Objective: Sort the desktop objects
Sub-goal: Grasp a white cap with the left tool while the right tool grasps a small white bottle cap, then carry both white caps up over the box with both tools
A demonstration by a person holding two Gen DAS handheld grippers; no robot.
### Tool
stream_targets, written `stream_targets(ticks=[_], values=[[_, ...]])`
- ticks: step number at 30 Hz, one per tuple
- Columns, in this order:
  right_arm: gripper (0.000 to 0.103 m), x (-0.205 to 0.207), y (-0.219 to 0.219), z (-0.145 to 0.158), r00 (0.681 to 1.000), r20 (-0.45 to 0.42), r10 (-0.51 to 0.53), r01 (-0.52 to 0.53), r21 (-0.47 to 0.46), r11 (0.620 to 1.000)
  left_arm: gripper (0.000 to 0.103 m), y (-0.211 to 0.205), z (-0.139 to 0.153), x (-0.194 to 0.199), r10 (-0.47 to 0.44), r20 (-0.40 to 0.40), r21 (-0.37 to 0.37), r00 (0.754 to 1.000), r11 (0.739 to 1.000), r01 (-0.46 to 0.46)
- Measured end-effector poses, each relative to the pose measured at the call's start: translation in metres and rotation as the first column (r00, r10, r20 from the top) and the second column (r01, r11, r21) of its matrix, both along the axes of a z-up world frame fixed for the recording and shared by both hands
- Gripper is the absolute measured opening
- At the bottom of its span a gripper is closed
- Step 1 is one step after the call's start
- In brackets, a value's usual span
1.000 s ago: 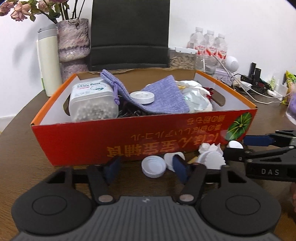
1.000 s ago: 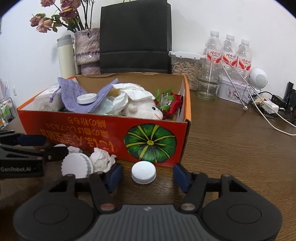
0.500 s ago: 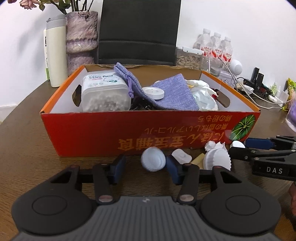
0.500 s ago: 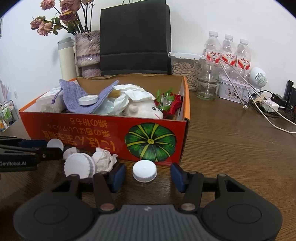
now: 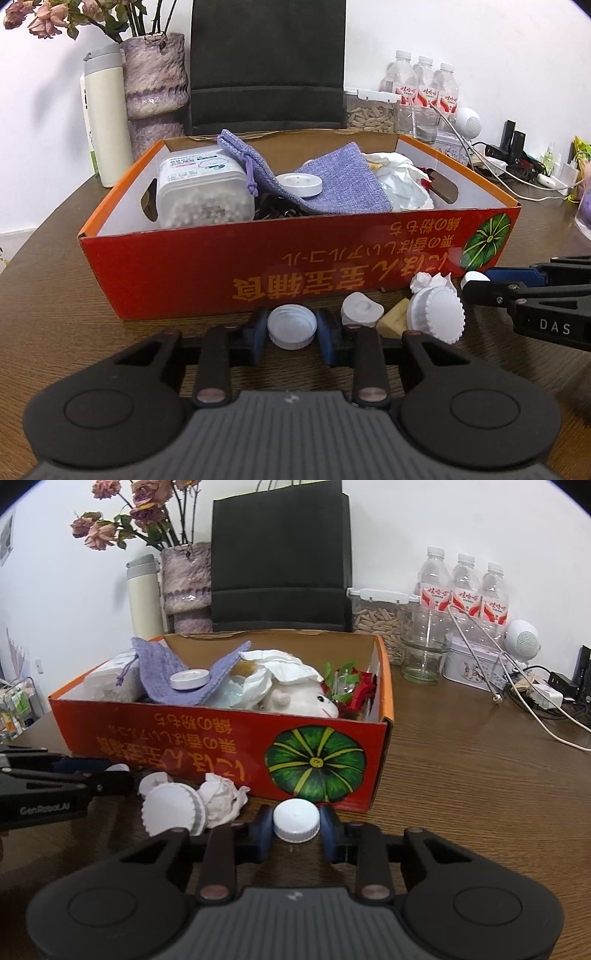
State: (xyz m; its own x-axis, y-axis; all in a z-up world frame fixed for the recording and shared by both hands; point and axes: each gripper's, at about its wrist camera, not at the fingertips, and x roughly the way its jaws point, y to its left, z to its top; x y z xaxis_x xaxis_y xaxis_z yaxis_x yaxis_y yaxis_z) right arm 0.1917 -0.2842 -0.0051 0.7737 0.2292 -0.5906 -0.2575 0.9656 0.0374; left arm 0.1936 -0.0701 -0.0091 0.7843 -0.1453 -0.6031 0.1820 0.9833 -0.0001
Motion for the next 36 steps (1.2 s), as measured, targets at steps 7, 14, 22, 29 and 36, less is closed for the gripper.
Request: stream_targets(ticks=[7, 14, 22, 29, 36], values=[[0.027, -0.007, 0.003, 0.003, 1.000, 0.022, 0.002, -0.002, 0.001, 1.000, 0.030, 0.003, 0.001, -0.003, 0.012, 0.005, -0.006, 1.000, 1.000, -0.012], [0.026, -0.025, 0.005, 0.020, 0.996, 0.088, -0.002, -0.001, 0.030, 1.000, 0.030, 0.007, 0.014, -0.019, 0.035, 0.061, -0.020, 0.998, 0.999, -0.034], [0.027, -0.039, 0.012, 0.058, 0.975, 0.221, 0.014, -0.022, 0.034, 0.999, 0.030, 0.012, 0.051, -0.035, 0.052, 0.167, -0.053, 0.985, 0.998, -0.044], [0.027, -0.031, 0.016, 0.090, 0.949, 0.314, 0.015, -0.025, 0.027, 0.999, 0.030, 0.003, 0.085, -0.029, 0.030, 0.258, -0.079, 0.966, 0.997, -0.010], [0.027, -0.011, 0.015, 0.109, 0.940, 0.342, -0.009, -0.017, 0.071, 0.997, 0.030, -0.011, 0.097, -0.006, 0.022, 0.287, -0.103, 0.958, 0.995, 0.008]])
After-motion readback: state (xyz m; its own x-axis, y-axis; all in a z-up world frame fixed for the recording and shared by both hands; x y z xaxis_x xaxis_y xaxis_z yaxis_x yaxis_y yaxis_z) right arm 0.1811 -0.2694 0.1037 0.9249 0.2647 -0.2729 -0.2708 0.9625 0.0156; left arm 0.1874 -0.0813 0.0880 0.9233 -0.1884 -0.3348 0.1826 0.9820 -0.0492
